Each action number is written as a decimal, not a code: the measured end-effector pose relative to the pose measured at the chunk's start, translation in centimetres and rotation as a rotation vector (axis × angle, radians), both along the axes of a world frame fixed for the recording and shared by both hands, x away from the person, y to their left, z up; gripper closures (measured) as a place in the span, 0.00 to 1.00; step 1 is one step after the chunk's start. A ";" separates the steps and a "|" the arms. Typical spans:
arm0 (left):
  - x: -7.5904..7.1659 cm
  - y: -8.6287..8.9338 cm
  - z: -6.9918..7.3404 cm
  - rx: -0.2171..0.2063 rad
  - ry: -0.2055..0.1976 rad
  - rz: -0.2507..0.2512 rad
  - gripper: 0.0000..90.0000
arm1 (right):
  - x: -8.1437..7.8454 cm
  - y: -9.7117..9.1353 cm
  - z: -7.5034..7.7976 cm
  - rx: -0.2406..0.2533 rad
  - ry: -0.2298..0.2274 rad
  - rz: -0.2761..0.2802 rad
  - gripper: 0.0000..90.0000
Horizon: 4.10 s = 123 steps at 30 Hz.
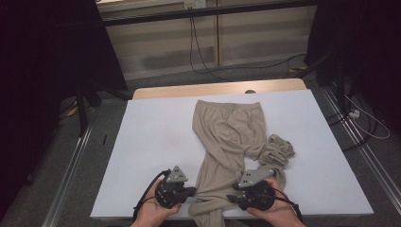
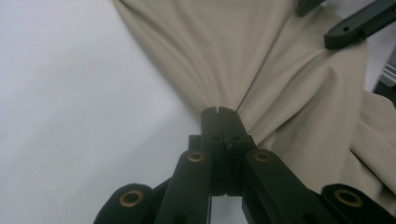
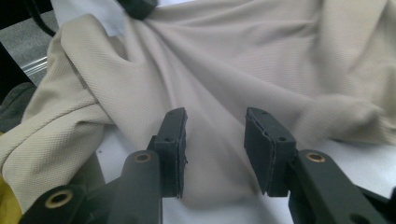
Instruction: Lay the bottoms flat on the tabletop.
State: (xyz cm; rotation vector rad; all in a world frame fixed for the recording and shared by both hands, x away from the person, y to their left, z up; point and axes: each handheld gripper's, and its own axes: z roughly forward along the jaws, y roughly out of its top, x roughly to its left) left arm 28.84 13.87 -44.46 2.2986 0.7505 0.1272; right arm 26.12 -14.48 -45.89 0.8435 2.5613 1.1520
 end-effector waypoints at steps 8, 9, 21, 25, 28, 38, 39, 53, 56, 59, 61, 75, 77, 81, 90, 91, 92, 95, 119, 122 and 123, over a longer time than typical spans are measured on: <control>-2.1 2.4 0.7 -0.042 0.003 0.043 1.00 | -0.1 0.4 -0.3 -0.013 -0.003 0.017 0.66; -1.9 2.5 0.7 -0.041 -0.002 0.042 1.00 | -0.1 0.7 -0.4 -0.022 -0.012 0.017 0.68; 4.1 0.3 0.5 -0.039 -0.064 0.124 1.00 | 2.1 -0.4 0.3 -0.070 -0.096 -0.085 1.00; 4.9 -0.6 -0.3 -0.015 -0.071 0.139 1.00 | 3.5 -1.1 0.7 -0.075 -0.132 -0.131 1.00; 4.7 -0.5 -0.2 -0.030 -0.076 0.133 0.95 | 3.7 -0.8 0.0 -0.092 -0.106 -0.144 0.86; 1.8 0.6 1.0 -0.085 -0.111 0.104 0.79 | -0.1 1.7 1.0 0.043 -0.046 0.062 0.74; 1.5 0.6 1.0 -0.093 -0.110 0.100 0.80 | -0.3 2.5 0.4 0.023 -0.033 0.106 0.71; 0.3 -1.3 0.0 -0.107 -0.069 -0.025 0.78 | -1.7 0.0 0.1 -0.016 0.002 0.079 0.97; 0.1 -1.8 -0.4 -0.077 -0.060 -0.054 0.77 | -2.4 -1.6 0.1 -0.018 0.025 0.062 0.96; -0.1 -2.3 -0.8 -0.032 -0.059 -0.060 0.74 | -3.0 -2.8 0.0 -0.003 0.076 0.067 0.94; -0.2 -2.4 -0.7 -0.037 -0.069 -0.083 0.73 | -3.2 -3.2 0.2 0.008 0.068 0.046 0.86; -0.1 -5.0 -0.7 -0.050 -0.168 -0.140 0.52 | 1.2 -0.9 0.4 0.003 -0.027 -0.004 0.67; -0.1 -5.0 -1.4 0.003 -0.163 -0.155 0.57 | 1.4 -0.5 -0.2 -0.038 -0.026 -0.004 0.66; -0.5 -4.7 -1.0 0.004 -0.134 -0.139 0.98 | 0.2 -0.6 -0.4 -0.027 -0.024 0.001 0.94; -3.6 -3.3 -0.3 0.034 -0.070 -0.234 0.99 | -2.9 -0.8 0.0 -0.015 0.020 0.058 1.00; -4.0 -3.2 -0.2 0.018 -0.055 -0.231 0.99 | -3.6 -0.7 0.1 -0.007 0.036 0.072 1.00; -4.4 -3.0 -0.2 0.019 -0.050 -0.233 0.99 | -3.6 -0.7 0.1 -0.007 0.036 0.072 1.00; -5.5 -2.4 -0.2 0.011 -0.025 -0.242 0.99 | -5.2 -0.4 0.2 -0.002 0.052 0.094 0.93; -1.0 -0.9 -1.1 0.016 -0.105 -0.081 0.60 | 0.8 -1.7 0.3 -0.073 -0.036 -0.141 0.99; -0.8 -1.6 -1.1 0.031 -0.122 -0.091 0.61 | 0.6 -2.9 0.5 -0.093 -0.045 -0.168 0.99; -0.9 -1.9 -1.0 0.032 -0.118 -0.088 0.67 | 0.6 -3.2 0.5 -0.088 -0.037 -0.172 0.99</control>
